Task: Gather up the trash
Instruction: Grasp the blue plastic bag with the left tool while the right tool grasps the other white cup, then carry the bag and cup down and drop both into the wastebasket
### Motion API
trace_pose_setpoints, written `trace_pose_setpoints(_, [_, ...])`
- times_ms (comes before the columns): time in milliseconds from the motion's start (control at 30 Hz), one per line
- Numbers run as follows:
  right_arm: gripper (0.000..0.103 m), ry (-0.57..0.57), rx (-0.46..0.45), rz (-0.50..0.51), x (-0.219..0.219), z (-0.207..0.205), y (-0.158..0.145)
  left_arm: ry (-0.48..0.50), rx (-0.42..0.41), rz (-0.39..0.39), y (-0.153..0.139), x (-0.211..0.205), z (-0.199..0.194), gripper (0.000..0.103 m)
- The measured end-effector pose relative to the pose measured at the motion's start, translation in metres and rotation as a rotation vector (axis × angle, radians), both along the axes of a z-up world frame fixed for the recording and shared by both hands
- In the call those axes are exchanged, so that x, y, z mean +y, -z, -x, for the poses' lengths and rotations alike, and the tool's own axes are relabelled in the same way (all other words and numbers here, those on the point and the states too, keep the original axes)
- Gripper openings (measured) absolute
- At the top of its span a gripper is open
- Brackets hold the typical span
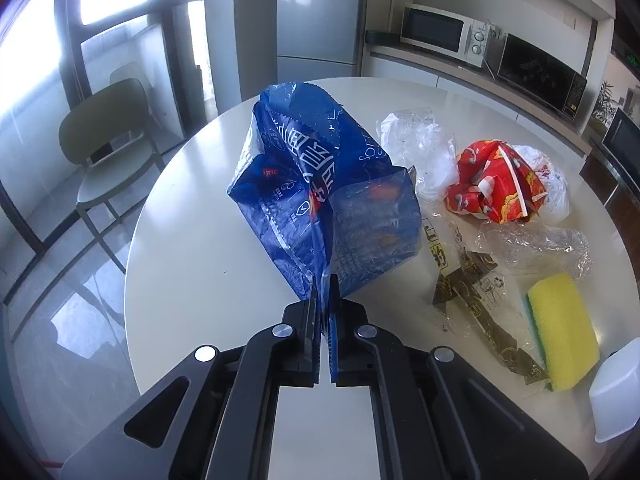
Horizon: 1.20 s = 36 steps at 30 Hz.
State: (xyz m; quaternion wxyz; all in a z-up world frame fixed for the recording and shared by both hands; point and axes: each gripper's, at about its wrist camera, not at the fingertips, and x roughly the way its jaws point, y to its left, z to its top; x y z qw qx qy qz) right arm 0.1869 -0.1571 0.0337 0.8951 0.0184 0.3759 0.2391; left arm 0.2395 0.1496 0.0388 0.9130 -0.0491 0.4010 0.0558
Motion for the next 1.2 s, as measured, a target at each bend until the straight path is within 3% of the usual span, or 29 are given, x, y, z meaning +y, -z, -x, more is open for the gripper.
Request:
trace_pose_setpoints(267, [0.002,-0.052,0.028,-0.066,-0.018,0.014,-0.013,0.004,-0.04,0.028,-0.018,-0.007,0.037,0.002])
trace_pose_setpoints(733, [0.002,-0.101,0.096,-0.175,-0.069,0.059,-0.02,0.094,-0.108,0.091,-0.034,-0.027,0.161,0.002])
trace_pose_setpoints(1200, [0.002,-0.154,0.134,-0.2,-0.088,0.117,-0.02,0.296,-0.106,0.199,-0.02,-0.063,0.242,0.002])
